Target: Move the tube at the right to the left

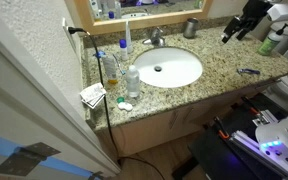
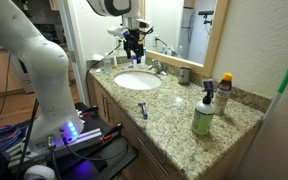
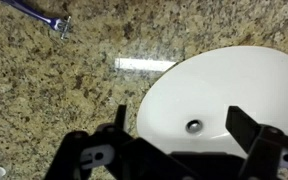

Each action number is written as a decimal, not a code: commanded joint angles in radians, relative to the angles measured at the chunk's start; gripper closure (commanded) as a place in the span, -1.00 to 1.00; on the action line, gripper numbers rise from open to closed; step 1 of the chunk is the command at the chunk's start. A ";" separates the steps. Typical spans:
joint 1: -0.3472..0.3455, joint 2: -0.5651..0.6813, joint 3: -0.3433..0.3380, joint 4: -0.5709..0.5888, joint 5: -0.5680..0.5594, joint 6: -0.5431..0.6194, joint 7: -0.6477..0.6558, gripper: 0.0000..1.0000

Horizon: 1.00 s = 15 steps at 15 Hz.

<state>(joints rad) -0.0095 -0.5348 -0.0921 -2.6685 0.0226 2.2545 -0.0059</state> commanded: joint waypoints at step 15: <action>-0.220 0.255 -0.003 0.133 -0.107 0.387 0.220 -1.00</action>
<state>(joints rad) -0.1796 -0.3380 -0.1252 -2.5480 -0.0296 2.6077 0.1431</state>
